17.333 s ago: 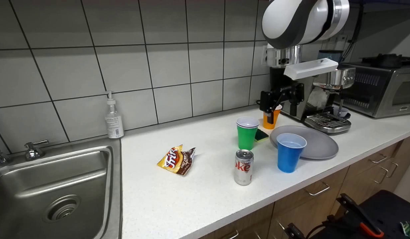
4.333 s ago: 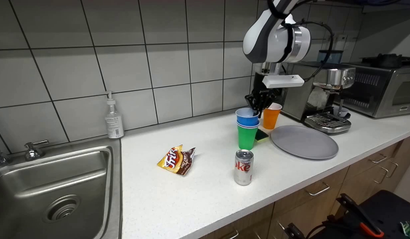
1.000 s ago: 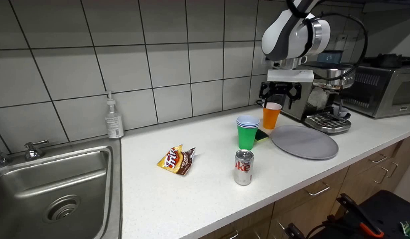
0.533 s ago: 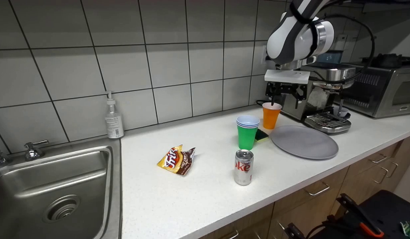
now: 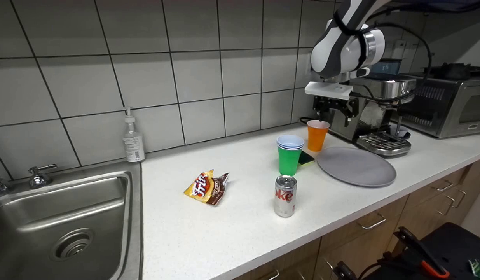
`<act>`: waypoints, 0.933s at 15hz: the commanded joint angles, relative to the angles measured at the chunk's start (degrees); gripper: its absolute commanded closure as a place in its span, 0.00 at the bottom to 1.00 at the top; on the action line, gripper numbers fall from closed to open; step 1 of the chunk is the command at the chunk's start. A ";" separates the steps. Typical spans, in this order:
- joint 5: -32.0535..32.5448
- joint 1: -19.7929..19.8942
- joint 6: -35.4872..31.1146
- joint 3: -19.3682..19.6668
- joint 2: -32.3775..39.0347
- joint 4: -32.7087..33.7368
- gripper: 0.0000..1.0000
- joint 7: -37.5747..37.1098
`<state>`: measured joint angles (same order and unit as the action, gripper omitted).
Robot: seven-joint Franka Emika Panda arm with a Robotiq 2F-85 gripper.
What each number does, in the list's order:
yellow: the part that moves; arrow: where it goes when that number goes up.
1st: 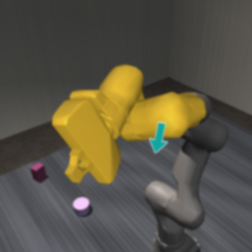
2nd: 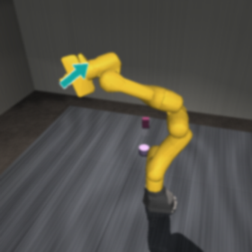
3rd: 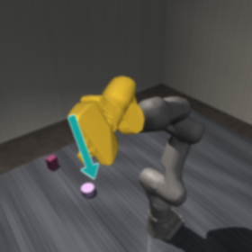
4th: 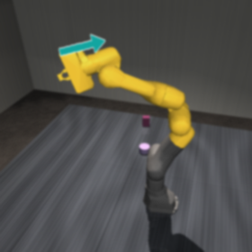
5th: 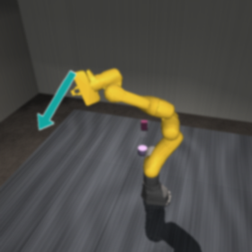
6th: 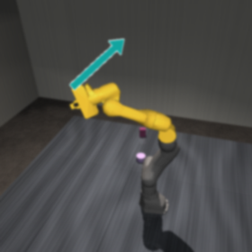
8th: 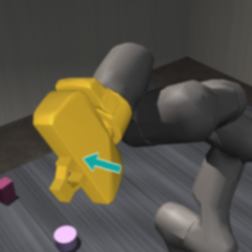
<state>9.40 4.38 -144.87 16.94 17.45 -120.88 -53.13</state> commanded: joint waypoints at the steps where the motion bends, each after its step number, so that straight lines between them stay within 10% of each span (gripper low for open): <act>1: 1.31 -1.21 2.61 1.17 3.24 4.50 0.00 -5.25; 14: 0.99 -2.39 5.35 2.38 11.79 12.95 0.00 -12.34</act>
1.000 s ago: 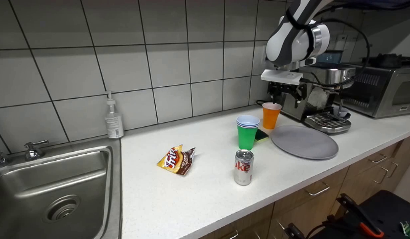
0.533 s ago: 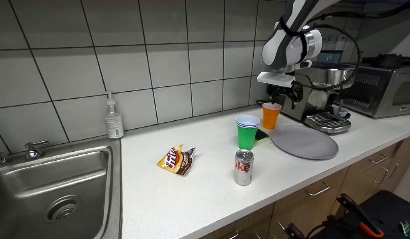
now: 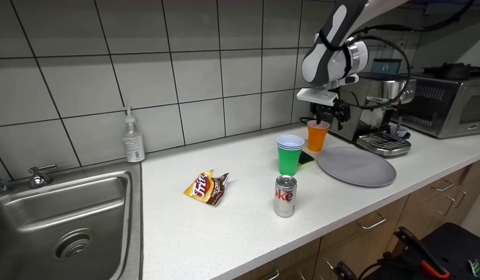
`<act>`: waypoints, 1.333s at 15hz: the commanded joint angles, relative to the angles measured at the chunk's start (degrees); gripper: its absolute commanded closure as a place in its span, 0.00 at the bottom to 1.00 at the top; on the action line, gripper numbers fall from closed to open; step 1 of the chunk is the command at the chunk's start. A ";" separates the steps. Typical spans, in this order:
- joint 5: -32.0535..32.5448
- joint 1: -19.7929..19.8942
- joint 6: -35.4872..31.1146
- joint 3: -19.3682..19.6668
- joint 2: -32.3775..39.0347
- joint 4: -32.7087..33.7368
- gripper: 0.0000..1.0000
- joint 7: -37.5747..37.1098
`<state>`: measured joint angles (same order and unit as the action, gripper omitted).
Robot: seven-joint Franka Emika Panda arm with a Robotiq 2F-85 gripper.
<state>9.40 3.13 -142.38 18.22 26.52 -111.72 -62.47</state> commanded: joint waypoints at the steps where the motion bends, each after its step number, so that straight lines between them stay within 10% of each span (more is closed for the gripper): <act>1: 1.02 -1.29 3.06 1.24 3.38 4.38 0.00 -3.45; 12: 1.06 -2.31 4.53 2.06 7.98 8.47 0.00 -6.58; 20: 1.58 -2.80 3.97 2.76 8.06 8.54 0.73 -6.99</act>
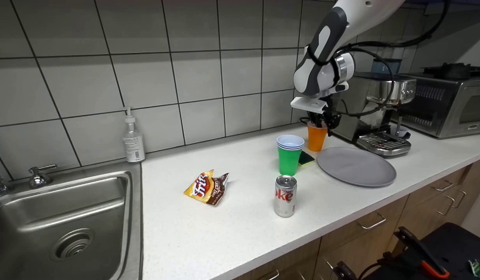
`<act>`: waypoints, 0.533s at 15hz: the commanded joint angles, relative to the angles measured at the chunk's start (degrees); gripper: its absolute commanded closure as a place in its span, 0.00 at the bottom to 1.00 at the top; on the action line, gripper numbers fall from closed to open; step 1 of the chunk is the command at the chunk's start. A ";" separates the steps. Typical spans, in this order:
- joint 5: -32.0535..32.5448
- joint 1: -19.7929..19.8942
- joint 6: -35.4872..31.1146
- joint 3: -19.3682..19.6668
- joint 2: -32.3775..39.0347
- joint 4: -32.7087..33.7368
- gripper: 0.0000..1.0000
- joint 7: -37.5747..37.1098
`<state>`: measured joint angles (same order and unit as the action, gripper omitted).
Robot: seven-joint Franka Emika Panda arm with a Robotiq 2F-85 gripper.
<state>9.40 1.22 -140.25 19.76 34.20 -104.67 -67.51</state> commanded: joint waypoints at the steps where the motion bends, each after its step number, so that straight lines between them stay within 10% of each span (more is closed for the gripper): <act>1: 1.60 -0.96 1.80 1.38 0.41 1.54 0.82 -2.02; 3: 1.62 -0.97 1.75 1.66 0.43 1.59 0.97 -2.08; 8: 1.86 -1.03 0.99 2.27 0.18 1.70 1.00 -2.19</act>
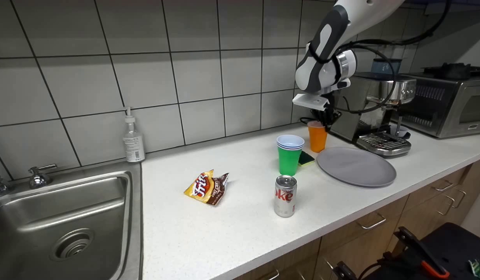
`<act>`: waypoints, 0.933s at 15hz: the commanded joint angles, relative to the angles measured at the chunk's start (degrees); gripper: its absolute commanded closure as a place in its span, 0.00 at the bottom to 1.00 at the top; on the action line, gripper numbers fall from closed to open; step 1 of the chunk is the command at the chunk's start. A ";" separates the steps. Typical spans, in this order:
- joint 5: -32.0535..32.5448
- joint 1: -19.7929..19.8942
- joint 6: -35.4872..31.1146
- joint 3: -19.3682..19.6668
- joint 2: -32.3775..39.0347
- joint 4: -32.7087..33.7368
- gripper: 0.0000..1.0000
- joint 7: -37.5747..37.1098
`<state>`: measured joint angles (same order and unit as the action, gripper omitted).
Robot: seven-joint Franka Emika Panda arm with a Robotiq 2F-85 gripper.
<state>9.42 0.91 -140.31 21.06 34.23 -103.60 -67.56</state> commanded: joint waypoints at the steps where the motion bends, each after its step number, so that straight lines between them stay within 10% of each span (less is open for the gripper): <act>1: 1.96 -0.77 0.77 1.11 0.02 0.50 0.99 -2.23; 14: 5.55 -2.46 -6.53 3.37 -5.71 -5.37 0.99 -1.85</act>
<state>12.21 -0.39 -144.38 23.27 32.45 -104.86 -67.65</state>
